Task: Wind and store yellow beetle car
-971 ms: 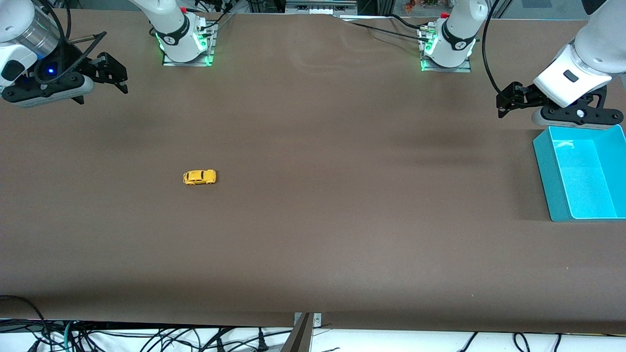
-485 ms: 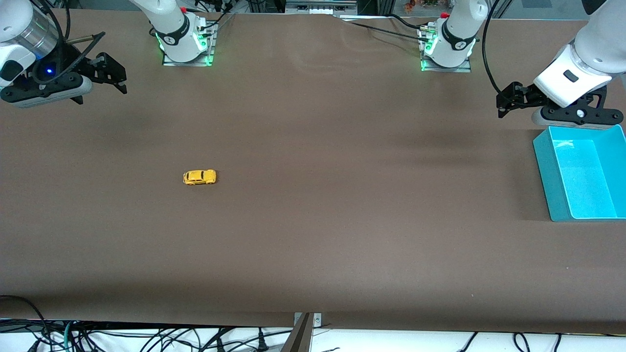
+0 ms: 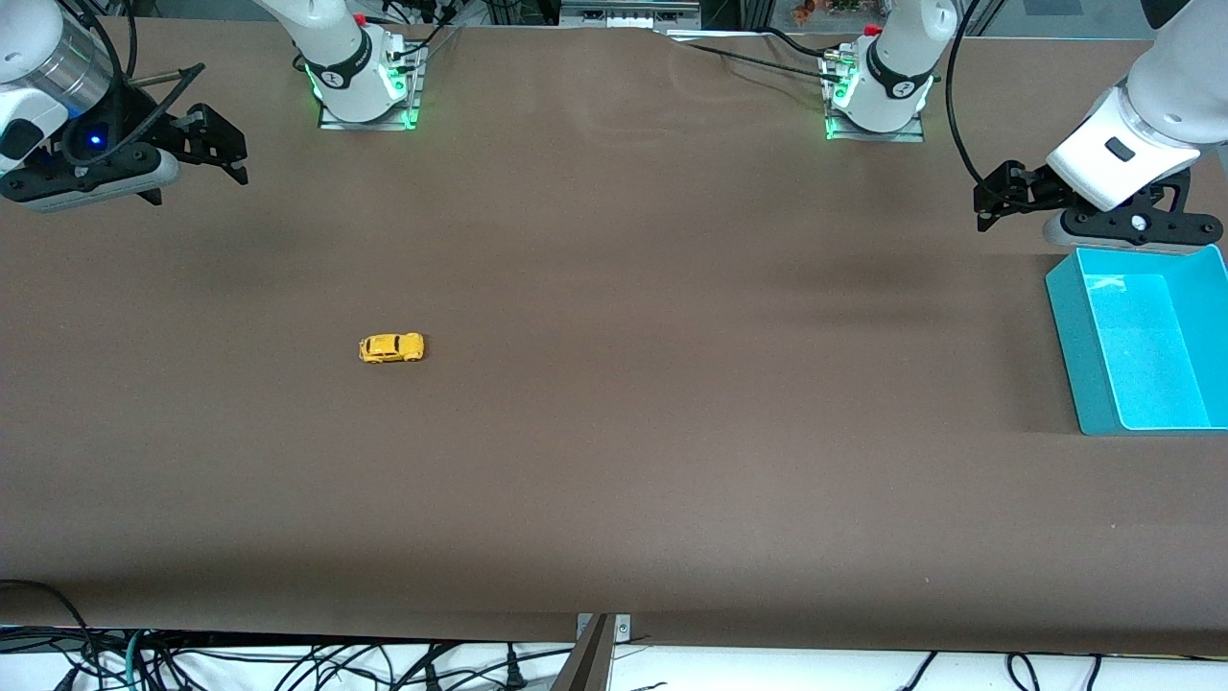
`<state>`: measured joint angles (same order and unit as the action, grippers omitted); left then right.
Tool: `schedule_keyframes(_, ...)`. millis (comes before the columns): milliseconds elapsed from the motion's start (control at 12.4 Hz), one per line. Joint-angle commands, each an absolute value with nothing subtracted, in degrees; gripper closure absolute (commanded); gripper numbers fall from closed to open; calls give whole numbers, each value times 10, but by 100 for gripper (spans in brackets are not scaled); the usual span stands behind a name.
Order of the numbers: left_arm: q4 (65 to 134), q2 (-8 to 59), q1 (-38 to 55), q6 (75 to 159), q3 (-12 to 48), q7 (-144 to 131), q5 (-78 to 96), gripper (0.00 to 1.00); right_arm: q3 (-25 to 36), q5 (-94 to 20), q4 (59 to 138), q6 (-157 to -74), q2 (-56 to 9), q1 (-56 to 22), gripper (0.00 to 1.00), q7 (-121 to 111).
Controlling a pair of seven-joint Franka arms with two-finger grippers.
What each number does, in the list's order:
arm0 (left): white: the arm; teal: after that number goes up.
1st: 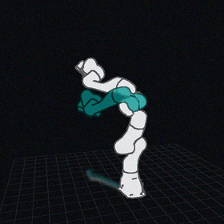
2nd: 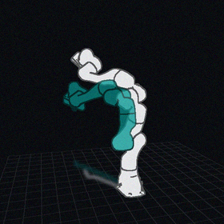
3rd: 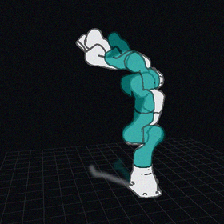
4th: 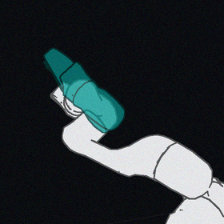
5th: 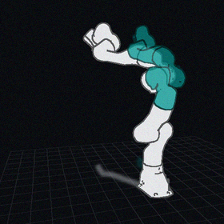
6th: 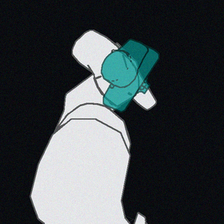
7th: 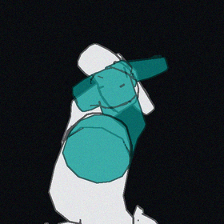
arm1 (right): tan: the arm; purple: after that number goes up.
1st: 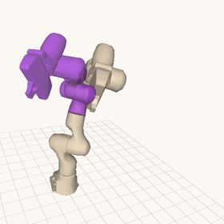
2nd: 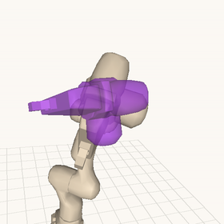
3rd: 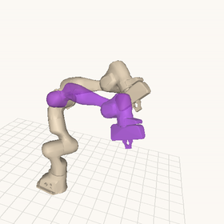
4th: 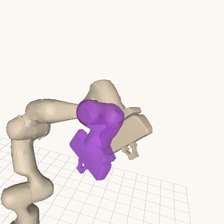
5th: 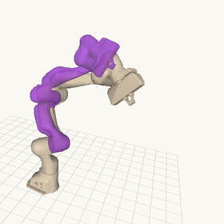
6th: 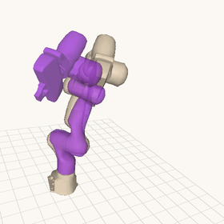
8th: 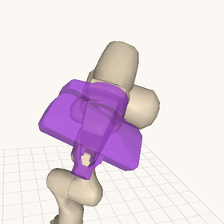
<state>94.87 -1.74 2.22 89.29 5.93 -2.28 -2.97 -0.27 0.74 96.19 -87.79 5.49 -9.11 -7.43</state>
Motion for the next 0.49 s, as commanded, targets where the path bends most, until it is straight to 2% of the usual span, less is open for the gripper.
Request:
schedule_keyframes(0,933,-11,20,882,58,-21,-19,0,1,6,955,-870,54,-94,0,-76)
schedule_keyframes(404,933,-11,20,882,58,-21,-19,0,0,6,956,-869,54,-94,0,-74)
